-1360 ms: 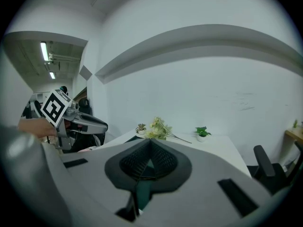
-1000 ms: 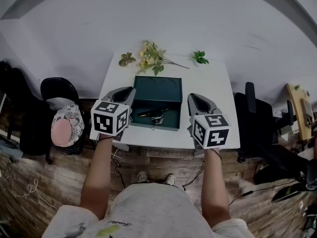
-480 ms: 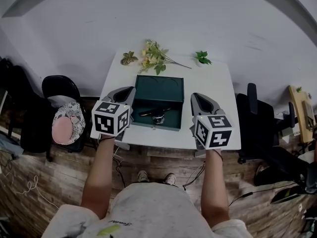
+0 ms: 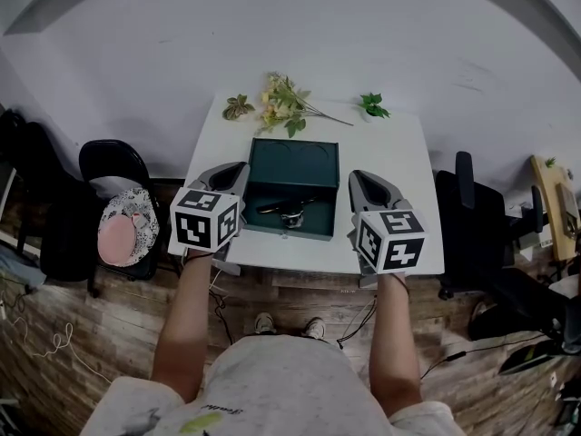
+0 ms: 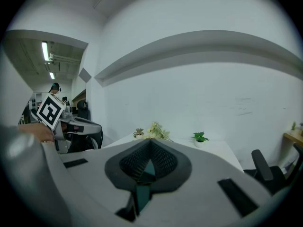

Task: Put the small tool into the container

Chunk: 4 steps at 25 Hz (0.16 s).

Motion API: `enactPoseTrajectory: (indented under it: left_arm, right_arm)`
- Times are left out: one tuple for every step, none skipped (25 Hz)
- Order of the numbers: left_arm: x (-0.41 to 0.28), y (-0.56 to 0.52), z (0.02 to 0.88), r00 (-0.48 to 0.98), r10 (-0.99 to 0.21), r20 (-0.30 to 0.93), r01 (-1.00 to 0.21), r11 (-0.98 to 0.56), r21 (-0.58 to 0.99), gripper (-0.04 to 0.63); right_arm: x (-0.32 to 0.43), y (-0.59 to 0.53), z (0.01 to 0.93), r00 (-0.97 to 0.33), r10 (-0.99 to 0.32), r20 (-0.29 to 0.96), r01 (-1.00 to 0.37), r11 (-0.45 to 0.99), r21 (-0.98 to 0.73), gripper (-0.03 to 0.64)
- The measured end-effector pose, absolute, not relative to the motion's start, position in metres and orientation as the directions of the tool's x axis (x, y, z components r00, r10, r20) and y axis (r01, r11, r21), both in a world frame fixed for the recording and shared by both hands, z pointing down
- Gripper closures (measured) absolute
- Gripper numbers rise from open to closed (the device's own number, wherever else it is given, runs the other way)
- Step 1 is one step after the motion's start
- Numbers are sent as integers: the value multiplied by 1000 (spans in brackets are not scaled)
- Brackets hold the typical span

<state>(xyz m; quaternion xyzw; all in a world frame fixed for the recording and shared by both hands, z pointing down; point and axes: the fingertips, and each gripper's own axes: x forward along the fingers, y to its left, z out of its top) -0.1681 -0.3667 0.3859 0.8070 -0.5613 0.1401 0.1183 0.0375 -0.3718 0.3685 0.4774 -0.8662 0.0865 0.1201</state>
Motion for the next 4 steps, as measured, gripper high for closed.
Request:
enactPoseTrajectory:
  left_arm:
    - [-168,-366,387,332,-871,361,-939,-343,35,598]
    - [-167,-366,388,333,-870,363,-938,-344,37,598]
    - [-167,-366,388,335,-869,365,-938,-346,38,598]
    - [-167,-367,389,336,-868,366,-937,-347,39,598]
  right_arm:
    - [37,-372,368,-516,-806,291,-847,530,-35,614]
    - [37,-372,368,-516,-805,291,-847,530,-35,614]
    - [37,-372,368,-517,-805,291,-847,531,-36,614]
    - [37,-372,368,-518,-804,291,-846,532,-36,614]
